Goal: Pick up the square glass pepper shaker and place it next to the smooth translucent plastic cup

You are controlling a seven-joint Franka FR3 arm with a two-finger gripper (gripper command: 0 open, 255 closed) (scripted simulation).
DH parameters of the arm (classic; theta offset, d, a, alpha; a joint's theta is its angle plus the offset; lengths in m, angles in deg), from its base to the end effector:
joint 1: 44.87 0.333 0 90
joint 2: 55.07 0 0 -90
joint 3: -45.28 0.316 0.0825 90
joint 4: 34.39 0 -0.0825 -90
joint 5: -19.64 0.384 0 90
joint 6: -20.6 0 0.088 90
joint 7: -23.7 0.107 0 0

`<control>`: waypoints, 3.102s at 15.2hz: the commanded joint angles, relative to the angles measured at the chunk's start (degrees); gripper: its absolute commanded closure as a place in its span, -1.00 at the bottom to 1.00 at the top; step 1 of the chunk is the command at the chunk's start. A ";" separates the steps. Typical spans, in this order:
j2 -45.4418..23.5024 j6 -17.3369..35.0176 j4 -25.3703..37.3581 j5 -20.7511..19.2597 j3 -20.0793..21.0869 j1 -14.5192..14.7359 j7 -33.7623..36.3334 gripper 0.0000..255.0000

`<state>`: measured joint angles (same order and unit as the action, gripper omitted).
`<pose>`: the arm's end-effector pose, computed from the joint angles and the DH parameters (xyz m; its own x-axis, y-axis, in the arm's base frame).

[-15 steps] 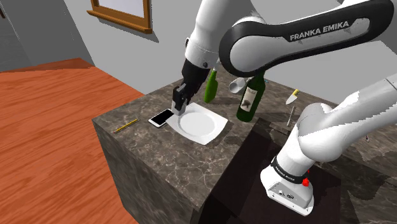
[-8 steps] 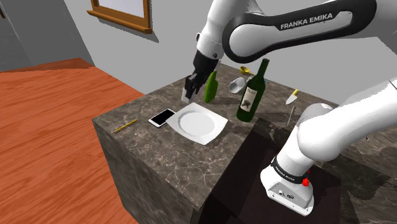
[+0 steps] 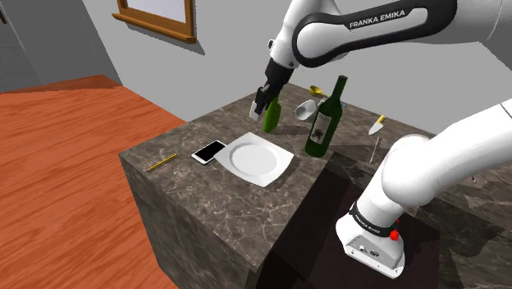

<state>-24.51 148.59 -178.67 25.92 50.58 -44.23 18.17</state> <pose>0.4045 0.0474 0.4852 0.9602 0.1281 0.2482 0.1397 -0.9898 -0.0295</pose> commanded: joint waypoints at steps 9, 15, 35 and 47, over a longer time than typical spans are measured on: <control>-8.24 -0.37 7.57 -1.70 -11.41 -4.72 -14.75 1.00; -15.31 -1.30 14.76 -0.60 -17.60 -6.70 -23.57 1.00; -50.89 -15.78 57.89 15.28 -29.07 -19.57 -50.16 1.00; -54.15 -9.48 54.18 17.54 -28.32 -20.40 -53.06 1.00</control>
<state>-78.37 138.62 -124.28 43.26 22.18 -64.60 -34.73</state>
